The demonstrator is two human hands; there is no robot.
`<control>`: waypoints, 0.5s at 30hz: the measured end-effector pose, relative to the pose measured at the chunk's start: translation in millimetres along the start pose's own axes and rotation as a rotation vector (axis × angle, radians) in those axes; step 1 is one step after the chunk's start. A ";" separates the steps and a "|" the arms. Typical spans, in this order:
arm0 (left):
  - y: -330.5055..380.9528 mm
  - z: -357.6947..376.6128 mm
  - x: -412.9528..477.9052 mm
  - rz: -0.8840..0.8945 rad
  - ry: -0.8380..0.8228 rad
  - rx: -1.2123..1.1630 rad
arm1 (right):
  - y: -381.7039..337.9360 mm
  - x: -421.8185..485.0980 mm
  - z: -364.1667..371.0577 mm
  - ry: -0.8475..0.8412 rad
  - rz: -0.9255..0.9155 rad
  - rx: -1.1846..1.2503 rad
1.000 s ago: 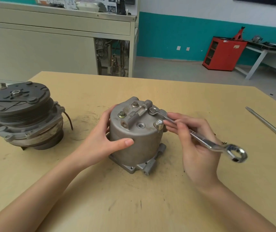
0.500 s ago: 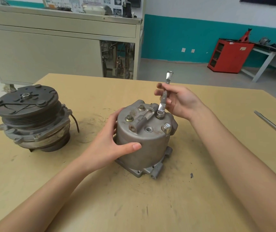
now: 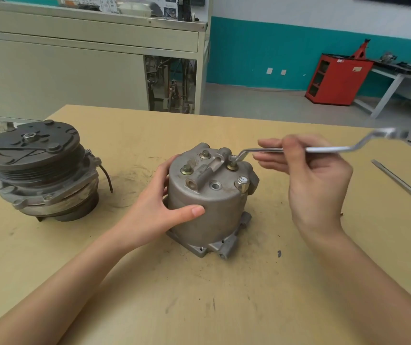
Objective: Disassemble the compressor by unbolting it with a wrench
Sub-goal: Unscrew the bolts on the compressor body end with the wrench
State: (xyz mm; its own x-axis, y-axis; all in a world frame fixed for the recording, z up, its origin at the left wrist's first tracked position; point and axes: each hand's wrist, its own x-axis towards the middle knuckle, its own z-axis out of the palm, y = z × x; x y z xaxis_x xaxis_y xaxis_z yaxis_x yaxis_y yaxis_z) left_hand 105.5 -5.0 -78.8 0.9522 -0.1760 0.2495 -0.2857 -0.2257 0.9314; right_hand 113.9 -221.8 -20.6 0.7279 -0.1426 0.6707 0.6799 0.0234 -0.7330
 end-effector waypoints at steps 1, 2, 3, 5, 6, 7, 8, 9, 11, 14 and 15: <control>0.0 -0.2 -0.1 -0.001 0.002 0.000 | 2.0 -5.9 -1.1 -0.010 -0.022 -0.018; -0.2 -0.1 0.0 -0.001 0.003 -0.001 | 4.3 -10.9 -2.4 -0.018 -0.044 -0.035; -0.3 0.0 0.0 -0.001 0.004 -0.003 | 6.3 -15.7 -3.7 -0.027 -0.062 -0.044; 0.3 0.1 0.3 0.003 0.002 -0.006 | 8.6 -23.1 -6.0 -0.064 -0.080 -0.038; 0.6 0.1 0.3 0.004 0.001 -0.010 | 9.0 -25.9 -6.5 -0.093 -0.085 -0.041; 1.0 0.1 0.4 0.003 0.001 -0.013 | 9.3 -27.8 -7.0 -0.123 -0.095 -0.058; 1.3 0.1 0.4 0.002 0.001 -0.015 | 10.3 -29.1 -7.6 -0.153 -0.116 -0.087; 1.6 0.1 0.4 0.001 0.000 -0.016 | 11.7 -30.0 -8.2 -0.178 -0.143 -0.114; 1.5 0.1 0.2 0.001 -0.002 -0.020 | 14.9 -30.2 -9.3 -0.200 -0.161 -0.113; 2.1 0.0 0.2 -0.003 -0.001 -0.018 | 21.7 -22.1 -14.8 -0.144 0.010 0.064; 2.4 0.1 0.5 -0.003 -0.002 -0.018 | 24.4 -14.4 -17.9 -0.113 0.122 0.142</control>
State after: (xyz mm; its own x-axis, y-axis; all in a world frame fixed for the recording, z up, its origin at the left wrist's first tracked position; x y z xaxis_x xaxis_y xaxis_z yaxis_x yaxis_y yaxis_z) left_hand 105.3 -5.7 -76.5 0.9529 -0.1774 0.2461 -0.2809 -0.2093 0.9366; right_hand 118.5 -236.9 -50.2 0.8057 -0.0181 0.5920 0.5856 0.1738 -0.7917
